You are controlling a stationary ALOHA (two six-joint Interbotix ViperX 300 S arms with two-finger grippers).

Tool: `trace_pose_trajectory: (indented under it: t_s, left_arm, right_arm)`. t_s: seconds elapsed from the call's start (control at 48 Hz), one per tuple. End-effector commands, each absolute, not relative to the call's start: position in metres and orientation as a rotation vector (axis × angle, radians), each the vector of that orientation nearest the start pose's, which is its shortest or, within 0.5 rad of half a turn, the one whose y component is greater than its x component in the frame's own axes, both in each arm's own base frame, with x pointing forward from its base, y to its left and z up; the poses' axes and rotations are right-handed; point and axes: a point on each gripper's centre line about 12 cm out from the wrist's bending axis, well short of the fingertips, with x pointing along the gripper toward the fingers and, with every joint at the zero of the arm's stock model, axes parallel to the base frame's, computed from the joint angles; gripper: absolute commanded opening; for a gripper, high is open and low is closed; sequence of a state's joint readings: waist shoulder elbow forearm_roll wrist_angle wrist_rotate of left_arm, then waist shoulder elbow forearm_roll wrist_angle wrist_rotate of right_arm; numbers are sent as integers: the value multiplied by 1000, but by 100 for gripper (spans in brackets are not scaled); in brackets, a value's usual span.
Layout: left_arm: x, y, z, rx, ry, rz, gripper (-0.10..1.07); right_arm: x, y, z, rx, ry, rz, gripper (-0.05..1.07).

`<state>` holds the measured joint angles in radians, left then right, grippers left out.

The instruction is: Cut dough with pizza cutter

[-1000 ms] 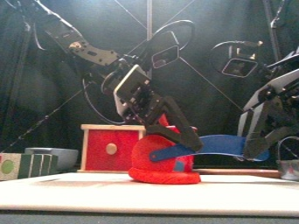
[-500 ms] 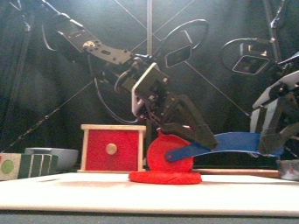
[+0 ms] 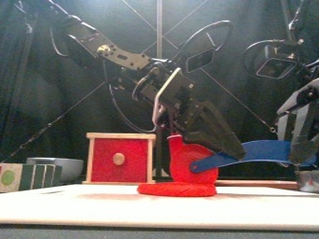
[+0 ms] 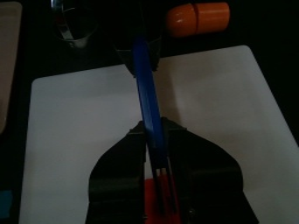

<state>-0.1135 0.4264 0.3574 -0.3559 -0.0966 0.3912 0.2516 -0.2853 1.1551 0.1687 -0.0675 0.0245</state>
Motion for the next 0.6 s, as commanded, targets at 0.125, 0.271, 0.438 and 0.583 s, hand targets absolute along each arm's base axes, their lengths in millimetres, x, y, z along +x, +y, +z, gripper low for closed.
trace_pose_trajectory:
  t_s: [0.125,0.271,0.438,0.583]
  left_arm:
    - [478,-47,77,91,737,-95,50]
    - [481,-47,76,92,739,-99,50]
    - [486,-47,77,90,733,-97,50]
    - [490,-45,76,89,729,-94,50]
  right_arm:
    - [230,69,121,66,834,191,27]
    - [226,68,121,67,842,193,27]
    - [221,67,123,68,833,195,27]
    - [217,66,124,71,834,196,27]
